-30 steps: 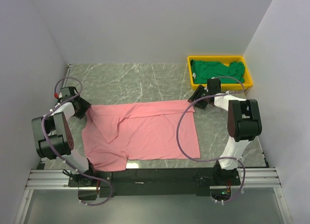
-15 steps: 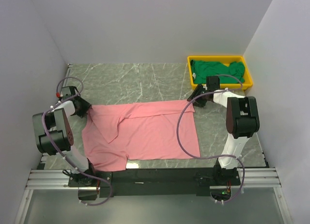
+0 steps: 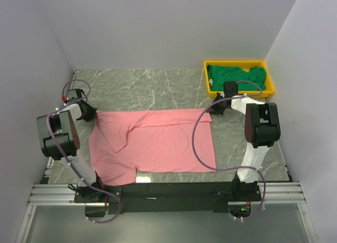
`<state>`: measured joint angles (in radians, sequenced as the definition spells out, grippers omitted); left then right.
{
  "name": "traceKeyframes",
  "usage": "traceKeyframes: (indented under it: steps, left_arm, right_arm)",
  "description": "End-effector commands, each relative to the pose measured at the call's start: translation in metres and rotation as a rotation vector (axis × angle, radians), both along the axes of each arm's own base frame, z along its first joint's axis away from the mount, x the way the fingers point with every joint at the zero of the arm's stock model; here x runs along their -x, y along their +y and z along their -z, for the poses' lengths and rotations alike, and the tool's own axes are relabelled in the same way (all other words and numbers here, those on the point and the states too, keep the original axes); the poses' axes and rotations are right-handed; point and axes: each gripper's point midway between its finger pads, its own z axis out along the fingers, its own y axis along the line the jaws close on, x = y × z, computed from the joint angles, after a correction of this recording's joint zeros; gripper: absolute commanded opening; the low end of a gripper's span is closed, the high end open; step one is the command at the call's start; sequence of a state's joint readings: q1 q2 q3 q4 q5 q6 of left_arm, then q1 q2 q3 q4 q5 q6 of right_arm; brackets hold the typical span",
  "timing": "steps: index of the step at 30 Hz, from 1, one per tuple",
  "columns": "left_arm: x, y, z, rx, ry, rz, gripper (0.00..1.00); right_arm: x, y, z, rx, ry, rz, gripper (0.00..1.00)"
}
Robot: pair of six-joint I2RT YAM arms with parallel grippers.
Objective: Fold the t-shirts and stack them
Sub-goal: Fold the tshirt
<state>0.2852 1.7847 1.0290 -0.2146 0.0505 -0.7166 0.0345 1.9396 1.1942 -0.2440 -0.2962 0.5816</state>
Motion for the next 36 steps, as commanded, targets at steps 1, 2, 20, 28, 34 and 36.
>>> traceKeyframes:
  steps: [1,2,20,28,34,36]
  left_arm:
    - [-0.007,0.018,-0.005,-0.042,0.005,-0.028,0.01]
    - [-0.008,0.022,-0.008,-0.049,0.001,-0.039,0.01]
    - [-0.022,0.027,-0.056,-0.063,-0.108,-0.046,0.41]
    - [0.009,0.015,-0.113,-0.085,-0.178,-0.06,0.84]
    - [0.056,-0.036,-0.116,-0.166,-0.178,0.069,0.82]
    - [0.066,-0.07,-0.119,-0.231,-0.183,0.176,0.8]
  right_arm:
    - [-0.015,-0.01,-0.01,0.05,-0.028,0.022,0.06]
    - [-0.018,-0.016,-0.013,0.076,-0.037,0.036,0.03]
    - [-0.017,-0.026,-0.04,0.133,-0.086,0.018,0.3]
    - [0.016,0.008,-0.076,0.225,-0.18,-0.094,0.51]
    - [0.059,0.09,-0.091,0.172,-0.278,-0.293,0.51]
    - [0.076,0.108,-0.086,0.153,-0.28,-0.34,0.51]
